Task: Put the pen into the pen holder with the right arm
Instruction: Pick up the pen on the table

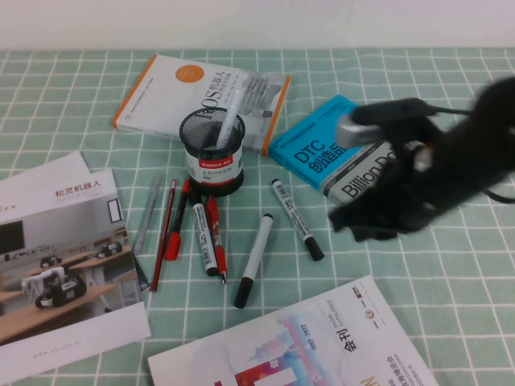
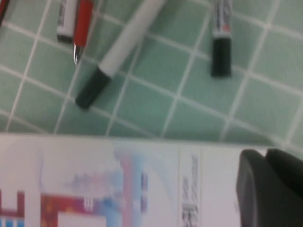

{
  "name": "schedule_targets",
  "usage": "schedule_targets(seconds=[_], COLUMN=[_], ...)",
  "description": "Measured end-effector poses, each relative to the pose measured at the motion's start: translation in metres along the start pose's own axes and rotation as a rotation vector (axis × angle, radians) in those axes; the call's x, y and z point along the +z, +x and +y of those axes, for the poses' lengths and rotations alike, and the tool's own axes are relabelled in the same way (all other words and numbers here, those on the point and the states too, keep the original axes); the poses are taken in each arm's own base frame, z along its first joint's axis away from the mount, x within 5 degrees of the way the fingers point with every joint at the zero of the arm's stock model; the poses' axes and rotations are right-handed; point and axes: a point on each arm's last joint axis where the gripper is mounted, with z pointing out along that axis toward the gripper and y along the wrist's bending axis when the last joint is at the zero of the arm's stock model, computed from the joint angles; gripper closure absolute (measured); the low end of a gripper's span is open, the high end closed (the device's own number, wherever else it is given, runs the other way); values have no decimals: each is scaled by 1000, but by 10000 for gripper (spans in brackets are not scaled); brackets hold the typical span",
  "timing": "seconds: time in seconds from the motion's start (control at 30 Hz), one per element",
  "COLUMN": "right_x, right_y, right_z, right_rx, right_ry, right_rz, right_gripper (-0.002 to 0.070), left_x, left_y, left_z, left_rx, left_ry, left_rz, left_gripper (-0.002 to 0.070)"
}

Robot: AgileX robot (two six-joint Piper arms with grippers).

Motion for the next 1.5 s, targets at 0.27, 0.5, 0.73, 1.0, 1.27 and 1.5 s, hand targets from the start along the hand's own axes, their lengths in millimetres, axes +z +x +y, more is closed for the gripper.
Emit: schedule_targets(seconds=[0.27, 0.5, 0.73, 1.0, 1.27, 1.5], right_x=[57, 101, 137, 154, 162, 163], right_y=[-65, -92, -95, -91, -91, -91], right_z=[11, 10, 8, 4, 1, 0], right_rx=[-63, -143, -223, -269, -283, -295], right_ry=[7, 26, 28, 41, 60, 75], right_rz=[49, 93, 158, 194, 196, 205], right_gripper=[474, 385, 381, 379, 384, 527], left_x=[0, 0, 0, 0, 0, 0], left_y=[0, 0, 0, 0, 0, 0], left_z=[0, 0, 0, 0, 0, 0], left_rx=[0, 0, 0, 0, 0, 0], left_ry=[0, 0, 0, 0, 0, 0], left_rz=[0, 0, 0, 0, 0, 0], left_gripper=[680, 680, 680, 680, 680, 680])
